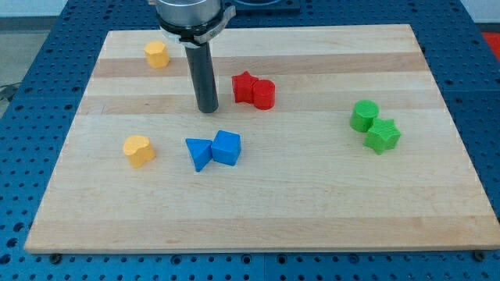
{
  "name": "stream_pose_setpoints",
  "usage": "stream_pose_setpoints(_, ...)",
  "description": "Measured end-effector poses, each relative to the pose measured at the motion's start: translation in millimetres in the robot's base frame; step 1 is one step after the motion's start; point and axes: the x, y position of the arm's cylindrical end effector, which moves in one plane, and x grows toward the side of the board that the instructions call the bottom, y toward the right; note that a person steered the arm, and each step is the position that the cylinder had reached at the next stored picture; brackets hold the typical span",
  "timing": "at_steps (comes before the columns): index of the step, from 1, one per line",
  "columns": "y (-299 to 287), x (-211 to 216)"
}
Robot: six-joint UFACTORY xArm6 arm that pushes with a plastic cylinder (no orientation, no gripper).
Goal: Move the red star towards the top center of the board
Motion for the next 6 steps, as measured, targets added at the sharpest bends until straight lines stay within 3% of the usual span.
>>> stream_pose_setpoints(1, 14.6, 21.1)
stream_pose_setpoints(3, 50.2, 3.7)
stream_pose_setpoints(6, 80.9, -84.2)
